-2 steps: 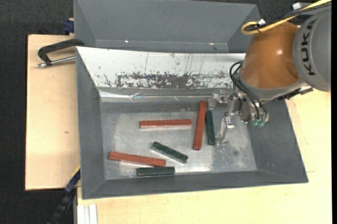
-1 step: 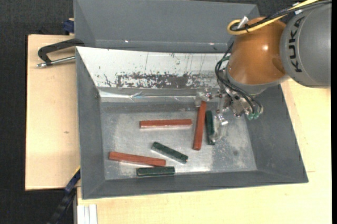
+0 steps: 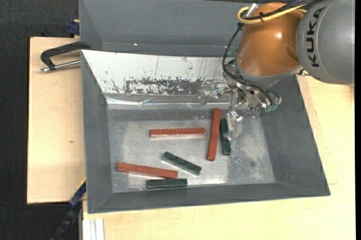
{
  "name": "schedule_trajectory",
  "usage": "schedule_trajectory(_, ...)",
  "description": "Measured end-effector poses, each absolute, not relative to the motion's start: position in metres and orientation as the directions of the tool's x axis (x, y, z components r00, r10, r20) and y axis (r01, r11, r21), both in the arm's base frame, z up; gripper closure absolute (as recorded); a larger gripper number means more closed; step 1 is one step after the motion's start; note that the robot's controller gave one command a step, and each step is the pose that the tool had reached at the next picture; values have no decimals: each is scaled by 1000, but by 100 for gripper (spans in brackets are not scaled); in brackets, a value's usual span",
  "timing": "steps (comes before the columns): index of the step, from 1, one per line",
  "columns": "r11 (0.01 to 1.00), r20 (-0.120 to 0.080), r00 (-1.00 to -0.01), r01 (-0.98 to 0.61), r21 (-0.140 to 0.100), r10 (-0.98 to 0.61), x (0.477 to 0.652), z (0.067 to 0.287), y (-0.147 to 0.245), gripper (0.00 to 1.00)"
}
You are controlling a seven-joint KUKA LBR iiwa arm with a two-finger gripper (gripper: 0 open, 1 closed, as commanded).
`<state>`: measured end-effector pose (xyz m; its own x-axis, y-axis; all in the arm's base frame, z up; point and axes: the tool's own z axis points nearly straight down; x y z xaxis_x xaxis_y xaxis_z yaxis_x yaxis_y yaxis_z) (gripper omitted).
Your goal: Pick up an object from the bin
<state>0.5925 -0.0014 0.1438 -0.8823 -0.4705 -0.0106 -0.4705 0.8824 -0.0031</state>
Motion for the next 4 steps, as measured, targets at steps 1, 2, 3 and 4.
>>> schedule_trajectory(1,868,-3,-868,-497,0,-497,589,124,7,0)
schedule_trajectory(2,948,-3,-948,-317,1,-317,591,82,56,0)
schedule_trajectory(3,932,-1,-932,-362,0,-362,590,71,62,100)
schedule_trajectory(4,932,-2,-932,-362,1,-362,590,71,62,100)
